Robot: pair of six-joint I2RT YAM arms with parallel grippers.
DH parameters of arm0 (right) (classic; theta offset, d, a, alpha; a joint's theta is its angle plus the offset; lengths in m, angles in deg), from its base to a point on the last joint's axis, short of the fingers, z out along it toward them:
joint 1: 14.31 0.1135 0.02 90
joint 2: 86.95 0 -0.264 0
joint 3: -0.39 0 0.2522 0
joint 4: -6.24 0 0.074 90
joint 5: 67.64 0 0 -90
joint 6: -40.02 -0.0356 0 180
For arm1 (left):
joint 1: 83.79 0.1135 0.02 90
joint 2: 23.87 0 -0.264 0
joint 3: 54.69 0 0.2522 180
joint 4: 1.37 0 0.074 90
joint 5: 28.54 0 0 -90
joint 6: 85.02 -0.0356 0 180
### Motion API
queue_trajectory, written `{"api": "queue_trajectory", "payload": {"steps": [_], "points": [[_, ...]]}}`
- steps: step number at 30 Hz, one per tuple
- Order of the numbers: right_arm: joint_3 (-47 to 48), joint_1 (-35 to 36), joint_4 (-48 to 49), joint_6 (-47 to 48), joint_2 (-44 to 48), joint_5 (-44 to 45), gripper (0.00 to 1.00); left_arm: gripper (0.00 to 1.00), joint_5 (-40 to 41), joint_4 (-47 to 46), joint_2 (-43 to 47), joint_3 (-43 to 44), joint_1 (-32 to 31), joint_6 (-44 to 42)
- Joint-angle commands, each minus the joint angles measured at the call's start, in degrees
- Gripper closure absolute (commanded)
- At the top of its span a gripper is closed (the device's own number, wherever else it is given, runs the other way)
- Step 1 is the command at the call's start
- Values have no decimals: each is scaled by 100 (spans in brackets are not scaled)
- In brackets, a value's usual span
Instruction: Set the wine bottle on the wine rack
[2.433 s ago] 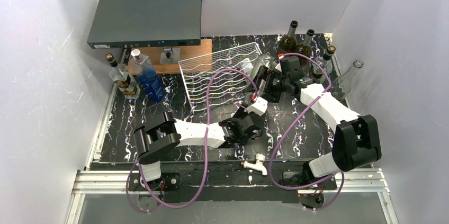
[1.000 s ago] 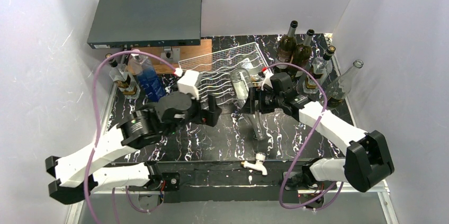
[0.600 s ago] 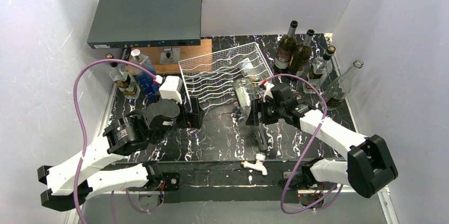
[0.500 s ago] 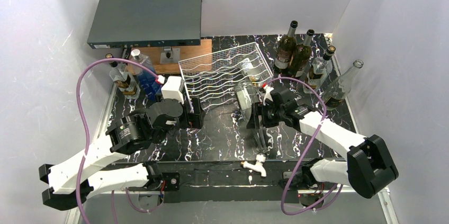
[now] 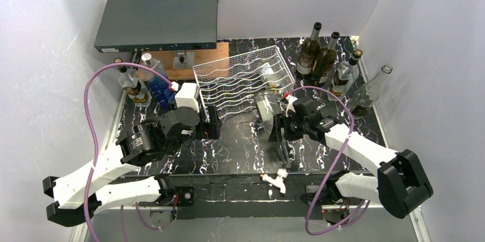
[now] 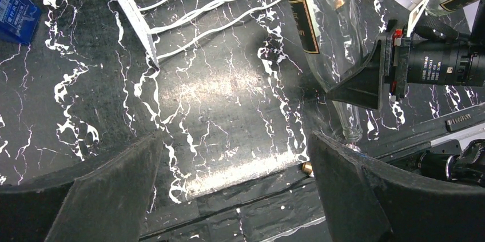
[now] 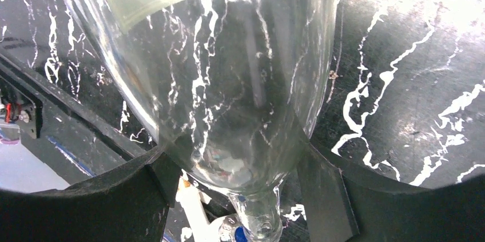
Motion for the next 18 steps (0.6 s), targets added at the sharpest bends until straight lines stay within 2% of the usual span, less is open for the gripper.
{"api": "queue_trajectory", "payload": {"steps": [1, 8, 14, 18], "points": [[68, -55, 151, 54, 259, 537, 99, 2, 55, 112, -9, 187, 32, 137], [59, -47, -232, 229, 475, 734, 99, 2, 43, 107, -10, 204, 32, 145], [-9, -36, 299, 276, 54, 761, 99, 2, 4, 109, -66, 253, 32, 126], [-267, 44, 759, 360, 166, 979, 99, 2, 48, 109, -12, 174, 29, 192]]}}
